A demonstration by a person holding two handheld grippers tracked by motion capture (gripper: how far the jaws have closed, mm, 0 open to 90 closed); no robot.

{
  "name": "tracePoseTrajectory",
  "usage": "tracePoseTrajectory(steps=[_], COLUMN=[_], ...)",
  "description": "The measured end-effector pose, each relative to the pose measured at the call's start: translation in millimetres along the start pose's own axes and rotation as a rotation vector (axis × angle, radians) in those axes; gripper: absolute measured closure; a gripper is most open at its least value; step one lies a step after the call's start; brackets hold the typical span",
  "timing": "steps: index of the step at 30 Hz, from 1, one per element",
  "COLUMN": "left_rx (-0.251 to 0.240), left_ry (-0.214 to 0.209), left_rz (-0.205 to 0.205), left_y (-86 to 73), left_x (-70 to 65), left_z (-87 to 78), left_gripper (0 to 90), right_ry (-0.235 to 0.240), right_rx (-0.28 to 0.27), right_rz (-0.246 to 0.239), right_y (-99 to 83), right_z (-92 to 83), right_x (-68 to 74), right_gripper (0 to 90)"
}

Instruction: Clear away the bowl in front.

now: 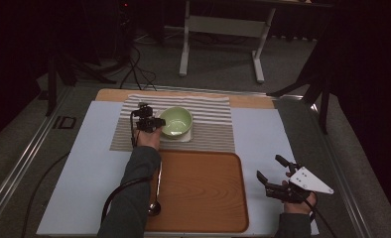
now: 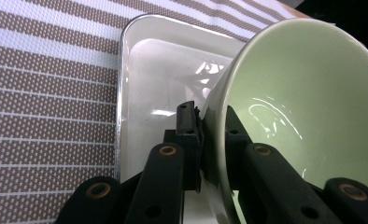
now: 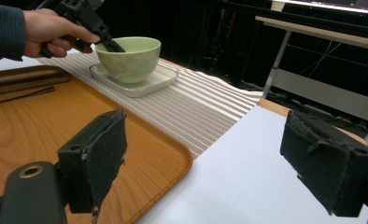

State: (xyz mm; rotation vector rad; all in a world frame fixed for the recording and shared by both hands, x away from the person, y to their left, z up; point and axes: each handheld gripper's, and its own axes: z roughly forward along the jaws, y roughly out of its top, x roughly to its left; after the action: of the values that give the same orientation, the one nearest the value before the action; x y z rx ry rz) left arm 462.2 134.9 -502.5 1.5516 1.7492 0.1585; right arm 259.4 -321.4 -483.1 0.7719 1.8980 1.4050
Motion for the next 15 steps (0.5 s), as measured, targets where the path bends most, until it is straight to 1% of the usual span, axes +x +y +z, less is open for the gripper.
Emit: tracePoseTrajectory(steps=[5, 6, 7, 10, 15], left_rx=[-0.008, -0.008, -0.008, -0.015, -0.028], left_ry=[-0.013, -0.013, -0.02, -0.026, -0.04], left_rz=[0.02, 0.02, 0.035, 0.037, 0.055], left_y=[2.3, 2.3, 3.7, 5.4, 8.6], left_x=[-1.7, -1.7, -2.1, -2.9, -6.0], left_z=[-10.0, -10.0, -15.7, -21.7, -32.8], left_gripper=[83.3, 83.3, 83.3, 83.3, 83.2], right_ry=[-0.002, -0.002, -0.002, -0.002, -0.004], right_rx=[-0.001, -0.001, 0.0, 0.003, 0.005], right_rz=[0.002, 0.002, 0.0, -0.002, -0.001], right_y=[0.0, 0.0, 0.0, 0.0, -0.1], right_z=[-0.3, -0.3, -0.2, 0.0, 0.0], right_x=[0.1, 0.1, 0.2, 0.5, 0.6], right_gripper=[14.0, 14.0, 14.0, 14.0, 14.0])
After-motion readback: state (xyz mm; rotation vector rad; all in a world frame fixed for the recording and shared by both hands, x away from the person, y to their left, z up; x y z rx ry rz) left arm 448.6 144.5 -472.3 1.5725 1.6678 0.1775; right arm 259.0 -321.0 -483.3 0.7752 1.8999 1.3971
